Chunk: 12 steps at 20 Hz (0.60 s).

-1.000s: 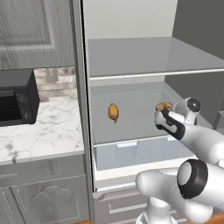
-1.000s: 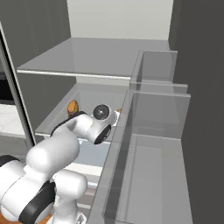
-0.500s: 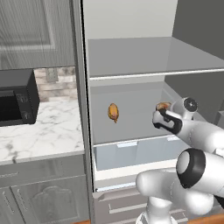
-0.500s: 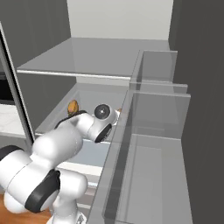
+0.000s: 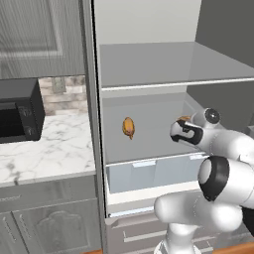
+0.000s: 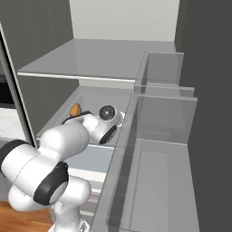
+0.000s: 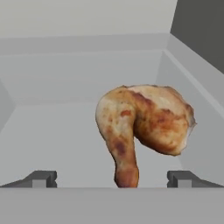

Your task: Gather the lime and eggplant from the fridge and place them on a tray on the dining counter. Then gather the chicken drumsticks from the fridge and place them on the other tray.

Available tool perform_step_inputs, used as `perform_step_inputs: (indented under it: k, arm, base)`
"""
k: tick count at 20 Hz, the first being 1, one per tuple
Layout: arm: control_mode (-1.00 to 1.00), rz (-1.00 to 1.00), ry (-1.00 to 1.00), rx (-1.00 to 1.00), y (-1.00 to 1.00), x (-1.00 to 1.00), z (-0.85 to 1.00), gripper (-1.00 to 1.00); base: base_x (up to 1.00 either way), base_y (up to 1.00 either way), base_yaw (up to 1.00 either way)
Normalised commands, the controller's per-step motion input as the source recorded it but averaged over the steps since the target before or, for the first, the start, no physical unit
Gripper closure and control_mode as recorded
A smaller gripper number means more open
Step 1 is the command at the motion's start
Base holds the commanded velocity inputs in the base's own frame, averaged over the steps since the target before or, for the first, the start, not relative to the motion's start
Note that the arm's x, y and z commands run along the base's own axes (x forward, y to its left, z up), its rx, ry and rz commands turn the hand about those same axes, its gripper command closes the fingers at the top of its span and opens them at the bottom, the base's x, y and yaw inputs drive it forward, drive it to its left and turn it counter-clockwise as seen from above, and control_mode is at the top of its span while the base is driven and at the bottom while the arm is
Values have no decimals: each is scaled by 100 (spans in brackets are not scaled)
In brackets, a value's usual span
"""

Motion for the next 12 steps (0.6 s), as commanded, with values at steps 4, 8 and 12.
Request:
perform_step_inputs:
  k: [4, 8, 12]
  arm:
    - [-100, 0, 0, 0, -7, 9, -2, -100]
    - [-100, 0, 0, 0, -6, 1, -4, -100]
    - [-100, 0, 0, 0, 0, 1, -3, -100]
  base:
    - [0, 0, 0]
    - [0, 0, 0]
    - [0, 0, 0]
